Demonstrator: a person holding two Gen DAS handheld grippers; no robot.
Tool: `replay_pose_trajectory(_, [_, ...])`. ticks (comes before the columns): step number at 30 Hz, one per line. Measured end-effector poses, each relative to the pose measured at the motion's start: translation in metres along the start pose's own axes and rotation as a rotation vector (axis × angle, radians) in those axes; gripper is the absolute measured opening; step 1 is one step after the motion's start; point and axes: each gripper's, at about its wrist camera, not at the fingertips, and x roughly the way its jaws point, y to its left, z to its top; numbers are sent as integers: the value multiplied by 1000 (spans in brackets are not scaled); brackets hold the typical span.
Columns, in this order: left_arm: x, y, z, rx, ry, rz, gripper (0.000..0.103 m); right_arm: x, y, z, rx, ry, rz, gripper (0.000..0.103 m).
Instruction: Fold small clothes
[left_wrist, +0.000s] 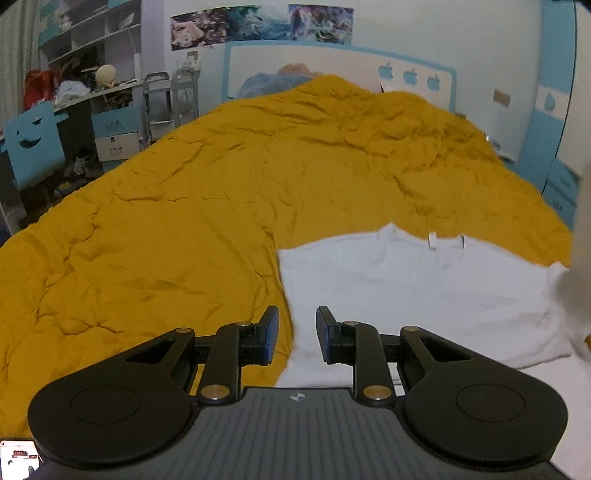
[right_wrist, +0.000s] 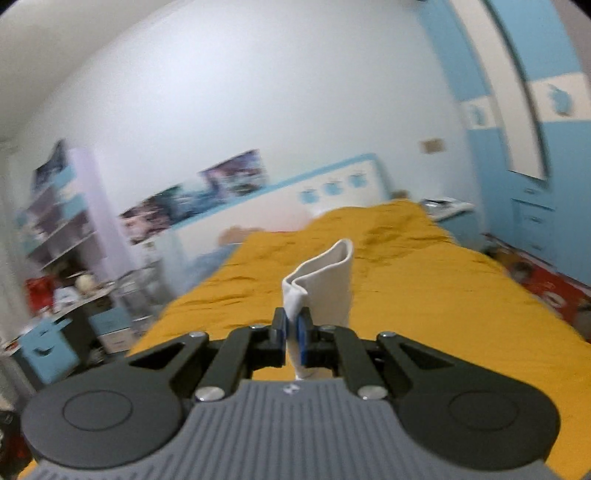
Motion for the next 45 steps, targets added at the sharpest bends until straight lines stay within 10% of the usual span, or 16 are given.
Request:
replay_pose_trajectory(10, [14, 41, 3, -123, 2, -96, 29, 98, 147, -143, -22, 228, 129, 0])
replay_pose_trajectory(22, [59, 56, -15, -227, 64, -213, 29, 180, 184, -350, 108, 636, 249, 15])
replay_pose_trajectory(24, [64, 57, -17, -245, 68, -239, 29, 181, 181, -358, 121, 661, 284, 36])
replay_pose_trajectory(34, [100, 49, -26, -345, 110, -335, 37, 138, 96, -311, 97, 587, 285, 46])
replay_pose_trajectory(45, [121, 30, -38, -236, 168, -217, 37, 48, -70, -295, -96, 477, -224, 46])
